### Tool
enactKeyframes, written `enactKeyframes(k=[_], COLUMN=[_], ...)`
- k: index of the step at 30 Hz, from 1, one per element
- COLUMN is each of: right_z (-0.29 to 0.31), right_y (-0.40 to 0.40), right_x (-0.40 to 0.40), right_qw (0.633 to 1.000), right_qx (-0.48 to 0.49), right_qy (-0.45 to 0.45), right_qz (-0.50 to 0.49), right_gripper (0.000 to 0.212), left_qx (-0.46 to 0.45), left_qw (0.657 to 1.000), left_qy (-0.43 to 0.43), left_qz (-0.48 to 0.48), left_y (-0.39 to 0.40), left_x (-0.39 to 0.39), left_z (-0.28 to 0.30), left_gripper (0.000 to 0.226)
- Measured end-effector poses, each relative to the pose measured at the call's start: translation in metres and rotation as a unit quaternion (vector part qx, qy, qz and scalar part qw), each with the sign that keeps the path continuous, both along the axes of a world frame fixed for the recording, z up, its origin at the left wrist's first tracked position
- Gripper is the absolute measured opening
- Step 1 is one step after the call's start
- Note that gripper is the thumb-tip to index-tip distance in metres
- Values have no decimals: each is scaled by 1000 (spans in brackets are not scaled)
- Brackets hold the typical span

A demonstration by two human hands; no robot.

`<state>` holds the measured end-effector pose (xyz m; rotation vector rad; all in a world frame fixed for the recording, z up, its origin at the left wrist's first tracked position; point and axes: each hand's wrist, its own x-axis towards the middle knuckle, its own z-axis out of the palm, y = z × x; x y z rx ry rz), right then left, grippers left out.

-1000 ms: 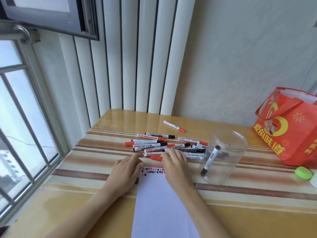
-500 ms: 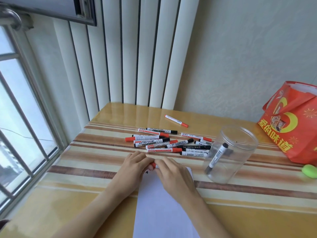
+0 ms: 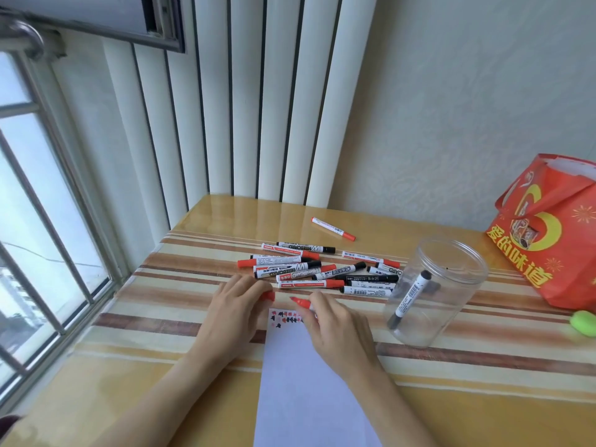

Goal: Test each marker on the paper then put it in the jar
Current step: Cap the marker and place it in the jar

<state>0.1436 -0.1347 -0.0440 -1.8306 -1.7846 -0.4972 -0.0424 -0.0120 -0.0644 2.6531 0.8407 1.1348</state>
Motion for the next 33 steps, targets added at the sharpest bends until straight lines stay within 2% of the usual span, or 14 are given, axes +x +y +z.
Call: enactKeyframes(k=[3, 5, 6, 8, 11, 12, 13, 16, 18, 21, 24, 28, 30, 33], right_z=[0, 1, 4, 12, 17, 16, 15, 12, 9, 9, 10, 7, 6, 4], right_y=[-1, -3, -3, -5, -7, -7, -8, -9, -9, -9, -8, -6, -4, -2], right_x=[3, 0, -3, -7, -8, -8, -9, -14, -17, -19, -22, -25, -23, -18], right_qw=[988, 963, 941, 866, 661, 618, 608, 683, 714, 729, 755, 772, 783, 782], right_qx=[-34, -33, -23, 6, -2, -12, -24, -40, -51, -67, -66, -56, -55, -66], right_qy=[150, 263, 333, 494, 742, 777, 784, 720, 684, 661, 636, 622, 612, 614], right_qz=[17, 40, 56, 83, 114, 121, 124, 120, 137, 166, 144, 113, 99, 86], right_gripper=[25, 42, 43, 37, 38, 41, 45, 49, 40, 28, 21, 21, 10, 16], left_qx=[-42, -57, -63, -86, -128, -134, -135, -101, -80, -69, -62, -67, -71, -73], left_qw=[996, 993, 992, 990, 983, 980, 976, 961, 956, 954, 962, 955, 957, 960], left_qy=[45, 74, 85, 105, 131, 144, 168, 253, 282, 290, 264, 287, 279, 269], left_qz=[67, 69, 62, 46, 3, -17, -30, -37, -30, -26, -29, -25, -28, -33], left_y=[10, 9, 8, 7, 3, 1, -2, -4, -3, -3, -4, -5, -5, -5], left_x=[-3, -1, 0, -1, -6, -9, -11, -14, -14, -13, -13, -13, -13, -13], left_z=[-11, -16, -17, -14, -9, -9, -10, -14, -17, -17, -18, -15, -14, -15], left_gripper=[17, 22, 27, 42, 52, 56, 61, 80, 86, 86, 84, 85, 86, 87])
